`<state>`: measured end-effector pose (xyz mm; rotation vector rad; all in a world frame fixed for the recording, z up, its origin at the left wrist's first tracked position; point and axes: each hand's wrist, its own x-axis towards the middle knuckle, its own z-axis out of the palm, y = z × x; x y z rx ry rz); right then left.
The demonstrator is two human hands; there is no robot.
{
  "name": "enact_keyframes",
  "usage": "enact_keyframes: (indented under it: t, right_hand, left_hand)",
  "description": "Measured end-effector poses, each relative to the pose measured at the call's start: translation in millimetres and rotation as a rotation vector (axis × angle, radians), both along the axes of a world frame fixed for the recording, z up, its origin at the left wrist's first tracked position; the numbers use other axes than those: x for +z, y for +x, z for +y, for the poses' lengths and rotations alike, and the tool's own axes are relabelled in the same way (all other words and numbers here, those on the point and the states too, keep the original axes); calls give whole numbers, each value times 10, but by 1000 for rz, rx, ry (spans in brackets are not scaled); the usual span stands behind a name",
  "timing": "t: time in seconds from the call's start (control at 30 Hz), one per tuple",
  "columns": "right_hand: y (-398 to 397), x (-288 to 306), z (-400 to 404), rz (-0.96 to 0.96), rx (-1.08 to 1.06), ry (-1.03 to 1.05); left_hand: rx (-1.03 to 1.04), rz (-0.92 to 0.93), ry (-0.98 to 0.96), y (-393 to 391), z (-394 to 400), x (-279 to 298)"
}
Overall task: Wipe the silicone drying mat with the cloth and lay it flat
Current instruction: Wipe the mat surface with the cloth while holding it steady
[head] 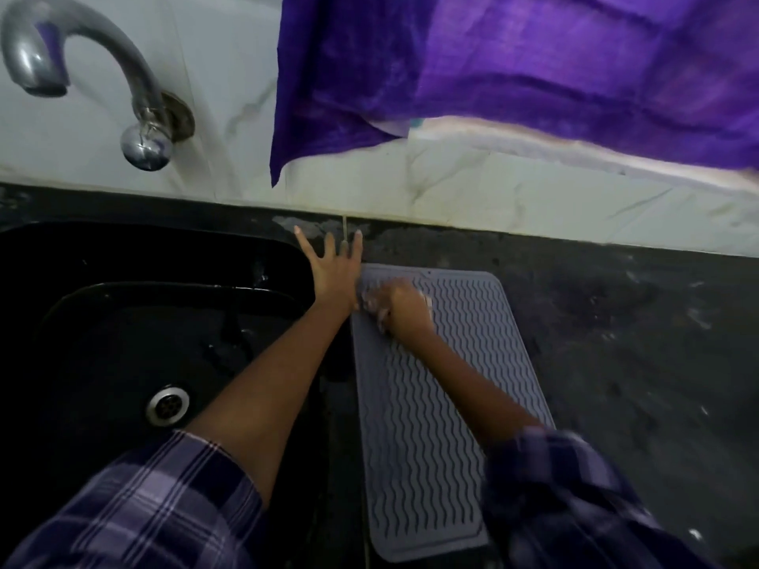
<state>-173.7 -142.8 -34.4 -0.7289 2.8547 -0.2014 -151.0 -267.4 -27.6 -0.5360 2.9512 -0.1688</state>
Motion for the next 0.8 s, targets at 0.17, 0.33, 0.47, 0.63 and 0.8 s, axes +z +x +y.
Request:
enact_keyframes:
  t: [0.17, 0.33, 0.47, 0.63, 0.8]
  right_hand:
    - [381, 248, 431, -282, 156, 139]
    - [136, 280, 27, -17, 8, 77]
    - [838, 63, 296, 46, 89, 17]
    - [1259, 307, 859, -304, 170, 114]
    - [578, 414, 310, -184, -37, 23]
  left_hand:
    - [-132, 17, 39, 90, 31, 44]
    - [-292, -13, 4, 210, 18, -65]
    - [-288, -84, 12, 272, -9, -19]
    - [-254, -111, 67, 451, 148, 137]
    - [-181, 10, 145, 753, 440, 147]
